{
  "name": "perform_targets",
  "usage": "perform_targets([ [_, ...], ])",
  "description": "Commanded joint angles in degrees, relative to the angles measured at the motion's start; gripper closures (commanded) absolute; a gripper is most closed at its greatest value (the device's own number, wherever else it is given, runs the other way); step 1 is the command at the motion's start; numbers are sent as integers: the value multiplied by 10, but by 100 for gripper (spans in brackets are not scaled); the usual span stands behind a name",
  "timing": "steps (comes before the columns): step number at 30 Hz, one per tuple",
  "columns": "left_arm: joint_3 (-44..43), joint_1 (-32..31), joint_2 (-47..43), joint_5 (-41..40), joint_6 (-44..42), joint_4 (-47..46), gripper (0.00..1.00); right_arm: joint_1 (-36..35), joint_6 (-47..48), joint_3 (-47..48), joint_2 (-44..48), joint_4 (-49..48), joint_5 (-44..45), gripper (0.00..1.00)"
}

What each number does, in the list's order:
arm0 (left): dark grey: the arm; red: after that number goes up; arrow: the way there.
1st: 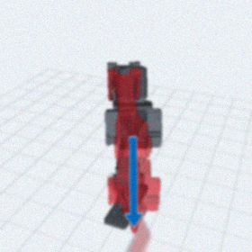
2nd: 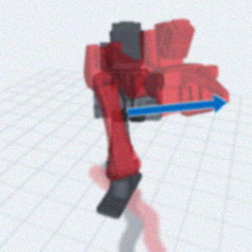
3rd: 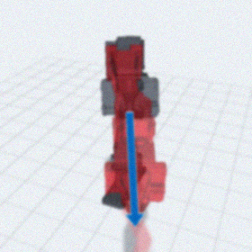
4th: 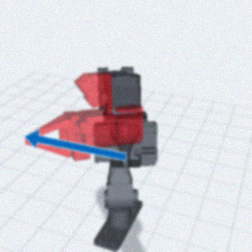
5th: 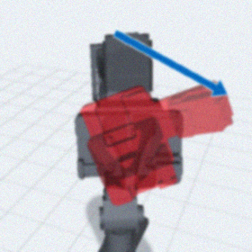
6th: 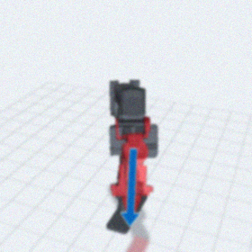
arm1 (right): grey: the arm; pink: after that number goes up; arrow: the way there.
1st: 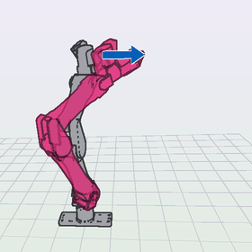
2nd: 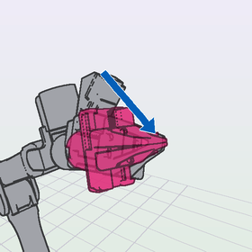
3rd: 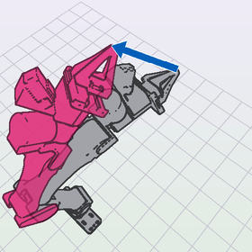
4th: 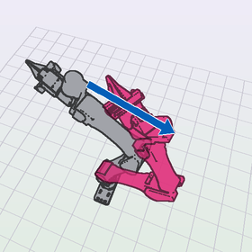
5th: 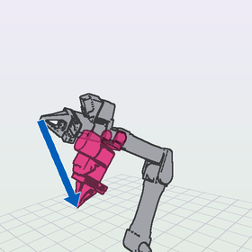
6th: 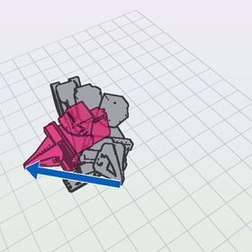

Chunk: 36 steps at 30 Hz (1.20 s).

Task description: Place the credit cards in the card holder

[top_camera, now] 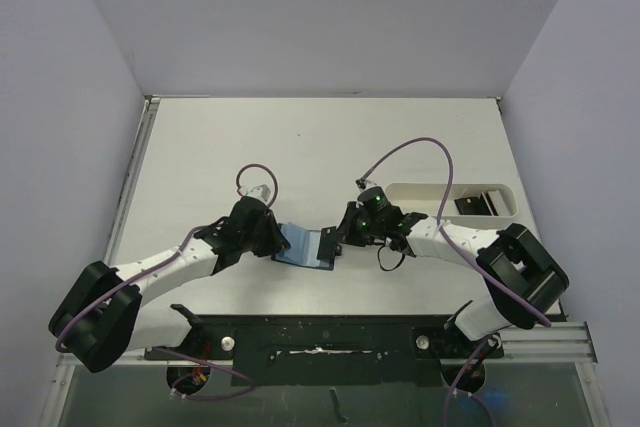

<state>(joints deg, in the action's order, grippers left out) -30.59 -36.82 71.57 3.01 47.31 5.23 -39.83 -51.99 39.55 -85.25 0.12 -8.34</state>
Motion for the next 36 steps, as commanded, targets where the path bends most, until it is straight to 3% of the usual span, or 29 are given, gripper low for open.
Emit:
perform_targets([
  [1,-17,-8,-17,28,-5,-40,97,-3,17,1,4,-2,25,100],
  [4,-9,-7,-8,69,7,-82,77,-4,22,2,0,-4,22,100],
  [6,-9,-9,0,84,11,-96,71,-3,25,3,2,-2,25,100],
  [14,-10,-12,8,93,13,-117,65,-3,32,2,18,1,31,100],
  [23,1,-17,19,122,27,-166,68,-3,33,-8,33,-1,35,100],
  [27,6,-18,23,122,29,-179,83,-3,34,-8,36,-1,35,100],
  [36,12,-19,31,123,30,-188,95,-4,30,-14,41,-3,39,100],
])
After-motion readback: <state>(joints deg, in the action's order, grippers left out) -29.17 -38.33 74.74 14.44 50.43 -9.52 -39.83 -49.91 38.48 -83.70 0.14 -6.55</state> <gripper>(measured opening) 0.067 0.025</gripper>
